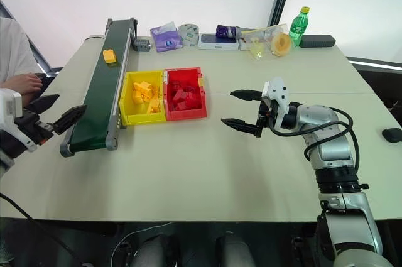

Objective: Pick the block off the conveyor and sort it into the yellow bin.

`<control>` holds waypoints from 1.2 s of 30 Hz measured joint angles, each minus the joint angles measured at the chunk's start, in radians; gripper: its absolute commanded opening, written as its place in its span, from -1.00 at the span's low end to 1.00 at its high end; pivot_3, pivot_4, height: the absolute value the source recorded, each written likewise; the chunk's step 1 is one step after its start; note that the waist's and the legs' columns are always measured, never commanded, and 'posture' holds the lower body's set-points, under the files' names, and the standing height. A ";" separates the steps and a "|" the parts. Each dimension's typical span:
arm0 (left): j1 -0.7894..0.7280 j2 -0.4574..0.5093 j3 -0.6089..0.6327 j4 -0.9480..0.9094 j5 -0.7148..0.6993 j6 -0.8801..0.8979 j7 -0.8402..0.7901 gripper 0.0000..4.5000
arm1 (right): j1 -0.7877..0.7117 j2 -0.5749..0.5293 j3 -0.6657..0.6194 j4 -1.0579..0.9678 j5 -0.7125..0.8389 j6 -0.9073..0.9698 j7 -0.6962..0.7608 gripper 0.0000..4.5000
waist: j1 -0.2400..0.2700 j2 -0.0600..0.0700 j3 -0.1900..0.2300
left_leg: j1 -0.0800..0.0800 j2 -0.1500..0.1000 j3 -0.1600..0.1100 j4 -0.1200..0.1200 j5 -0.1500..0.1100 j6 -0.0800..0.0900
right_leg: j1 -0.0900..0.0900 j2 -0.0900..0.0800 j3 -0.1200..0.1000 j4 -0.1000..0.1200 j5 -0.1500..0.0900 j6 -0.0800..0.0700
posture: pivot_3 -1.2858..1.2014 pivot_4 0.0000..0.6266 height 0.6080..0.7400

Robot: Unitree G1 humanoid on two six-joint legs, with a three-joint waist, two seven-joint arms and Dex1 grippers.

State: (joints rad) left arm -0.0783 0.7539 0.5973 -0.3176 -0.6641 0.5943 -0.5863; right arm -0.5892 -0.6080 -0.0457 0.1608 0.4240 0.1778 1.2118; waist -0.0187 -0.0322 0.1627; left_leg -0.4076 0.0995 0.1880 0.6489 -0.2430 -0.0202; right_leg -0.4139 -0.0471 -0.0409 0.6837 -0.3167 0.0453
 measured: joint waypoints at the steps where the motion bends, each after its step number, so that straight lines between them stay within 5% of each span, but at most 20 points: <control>1: -0.002 0.000 0.000 0.002 0.001 0.000 0.000 0.98 | 0.000 0.000 0.000 0.000 0.000 0.000 0.000 1.00 | 0.000 0.000 0.000 | 0.000 0.000 0.000 0.000 0.000 0.000 | 0.000 0.000 0.000 0.000 0.000 0.000 | 0.03 -0.52 1.00; 12: -0.005 -0.005 -0.002 0.002 0.010 0.003 0.027 0.98 | 0.000 0.000 0.000 0.000 0.000 0.000 0.000 1.00 | 0.000 0.000 0.000 | 0.000 0.000 0.000 0.000 0.000 0.000 | 0.000 0.000 0.000 0.000 0.000 0.000 | 0.03 -0.52 1.00; 24: -0.347 -0.233 -0.154 -0.060 0.171 0.335 0.624 0.98 | -0.005 0.010 0.013 -0.001 -0.001 0.000 0.001 1.00 | 0.003 0.000 0.000 | 0.000 0.000 -0.001 0.001 0.000 0.000 | 0.001 0.001 0.000 0.000 0.000 0.000 | 0.03 -0.52 1.00; 36: -0.475 -0.323 -0.307 0.058 0.306 0.409 0.722 0.98 | -0.007 0.021 0.038 -0.037 0.001 0.022 -0.001 1.00 | 0.005 0.000 0.000 | 0.000 -0.001 0.000 0.001 0.000 -0.001 | 0.001 0.002 0.000 0.000 0.000 0.000 | 0.03 -0.52 1.00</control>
State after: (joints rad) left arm -0.5536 0.4311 0.2900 -0.2601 -0.3582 1.0032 0.1358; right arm -0.5965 -0.5873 -0.0076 0.1233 0.4247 0.2000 1.2108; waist -0.0141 -0.0325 0.1624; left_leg -0.4076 0.0987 0.1875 0.6499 -0.2427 -0.0207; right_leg -0.4131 -0.0454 -0.0408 0.6838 -0.3165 0.0457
